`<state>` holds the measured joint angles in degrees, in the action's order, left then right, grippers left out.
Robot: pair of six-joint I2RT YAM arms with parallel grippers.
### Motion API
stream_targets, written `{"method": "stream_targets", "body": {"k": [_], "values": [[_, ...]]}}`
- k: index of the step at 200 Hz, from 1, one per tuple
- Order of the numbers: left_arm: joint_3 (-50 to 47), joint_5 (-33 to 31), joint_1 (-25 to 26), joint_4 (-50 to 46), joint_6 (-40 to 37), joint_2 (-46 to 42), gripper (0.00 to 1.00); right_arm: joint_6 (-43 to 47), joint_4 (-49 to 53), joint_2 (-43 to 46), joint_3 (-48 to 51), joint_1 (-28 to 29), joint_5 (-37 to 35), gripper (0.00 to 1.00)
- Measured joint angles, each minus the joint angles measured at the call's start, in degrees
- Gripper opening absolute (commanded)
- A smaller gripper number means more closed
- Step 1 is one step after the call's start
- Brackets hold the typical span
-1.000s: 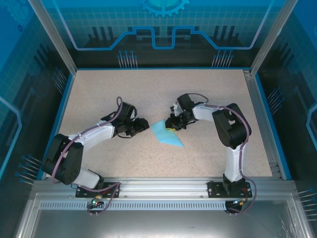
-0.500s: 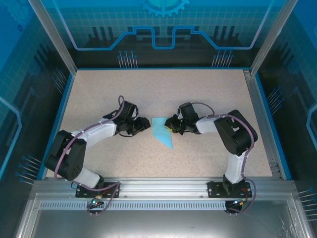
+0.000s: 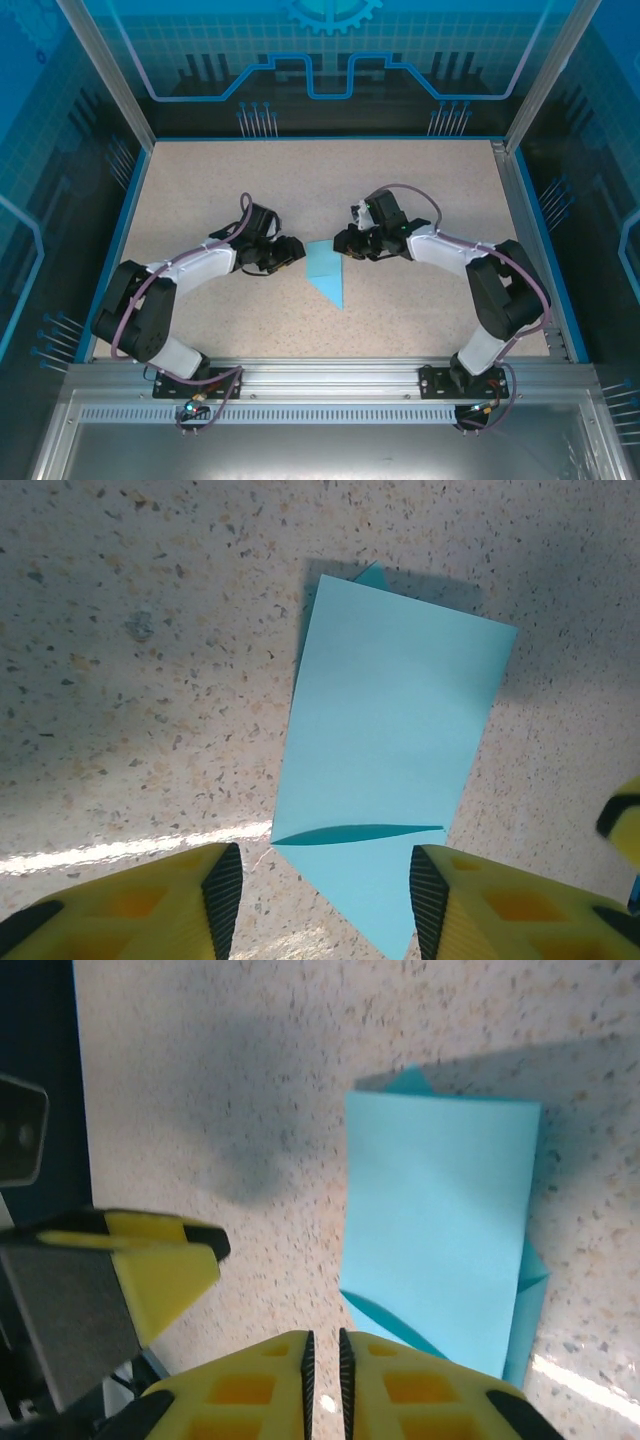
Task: Fold a paper plane with a square sheet of paper (pick it up from the middle)
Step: Rotate the paper at the center of the table.
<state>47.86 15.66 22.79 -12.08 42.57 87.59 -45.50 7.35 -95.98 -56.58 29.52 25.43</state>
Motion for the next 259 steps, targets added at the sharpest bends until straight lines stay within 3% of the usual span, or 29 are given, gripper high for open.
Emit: {"method": "stream_targets", "body": {"k": [156,259], "values": [[0.02,3.1,0.28,2.12,1.11,4.2,0.51,4.2,1.95,-8.79,2.56,0.52,4.09,0.12],[-0.42,6.34,0.92,4.66,4.13,4.2,0.53,4.57,-9.6,-10.64,9.31,-4.44,13.29,0.13]]}}
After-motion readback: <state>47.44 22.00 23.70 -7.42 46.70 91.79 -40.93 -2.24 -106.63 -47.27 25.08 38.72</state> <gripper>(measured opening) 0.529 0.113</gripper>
